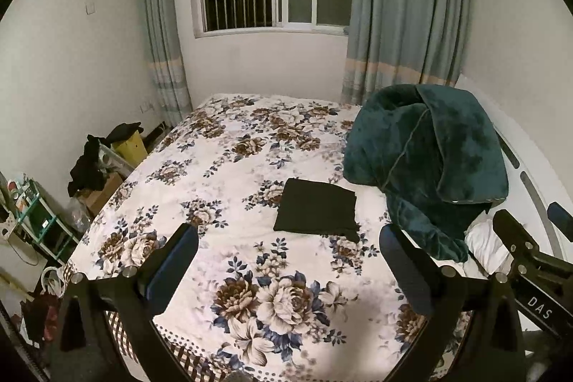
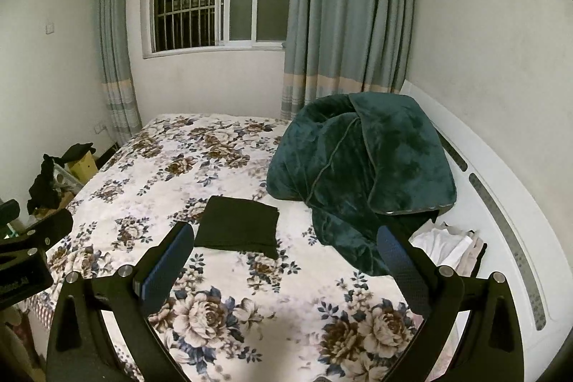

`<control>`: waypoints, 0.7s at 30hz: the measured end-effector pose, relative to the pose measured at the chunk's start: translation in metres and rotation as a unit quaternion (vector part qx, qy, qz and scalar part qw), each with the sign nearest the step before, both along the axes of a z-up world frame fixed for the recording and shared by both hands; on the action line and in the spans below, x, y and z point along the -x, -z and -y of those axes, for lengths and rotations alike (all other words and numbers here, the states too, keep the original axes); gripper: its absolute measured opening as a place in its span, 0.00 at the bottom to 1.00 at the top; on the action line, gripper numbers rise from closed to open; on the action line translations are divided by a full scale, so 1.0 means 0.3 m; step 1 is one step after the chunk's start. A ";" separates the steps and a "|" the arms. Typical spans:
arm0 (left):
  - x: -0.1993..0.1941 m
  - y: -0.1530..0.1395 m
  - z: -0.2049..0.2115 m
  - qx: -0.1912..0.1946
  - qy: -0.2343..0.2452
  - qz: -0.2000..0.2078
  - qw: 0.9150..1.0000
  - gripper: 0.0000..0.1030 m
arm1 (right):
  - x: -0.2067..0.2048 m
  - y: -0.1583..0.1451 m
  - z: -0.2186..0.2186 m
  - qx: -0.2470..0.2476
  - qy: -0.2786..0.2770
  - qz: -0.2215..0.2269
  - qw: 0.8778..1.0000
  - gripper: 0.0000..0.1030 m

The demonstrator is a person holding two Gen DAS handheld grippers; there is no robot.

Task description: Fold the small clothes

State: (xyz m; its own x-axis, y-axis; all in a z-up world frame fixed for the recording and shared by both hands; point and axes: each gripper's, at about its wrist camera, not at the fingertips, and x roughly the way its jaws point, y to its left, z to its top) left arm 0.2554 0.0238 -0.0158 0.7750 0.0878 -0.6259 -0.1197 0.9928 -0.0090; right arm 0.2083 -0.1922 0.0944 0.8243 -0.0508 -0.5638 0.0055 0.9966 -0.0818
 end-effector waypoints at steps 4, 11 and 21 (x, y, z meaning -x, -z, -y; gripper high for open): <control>0.001 -0.002 0.001 0.001 -0.001 0.001 1.000 1.00 | -0.005 -0.008 -0.010 0.002 -0.002 0.004 1.000 1.00; 0.002 -0.001 0.008 0.001 0.000 0.001 1.000 1.00 | -0.023 -0.021 -0.031 0.003 -0.007 0.002 1.000 1.00; -0.003 -0.009 0.014 -0.005 0.002 0.003 1.000 1.00 | -0.030 -0.023 -0.034 0.001 -0.010 -0.001 1.000 1.00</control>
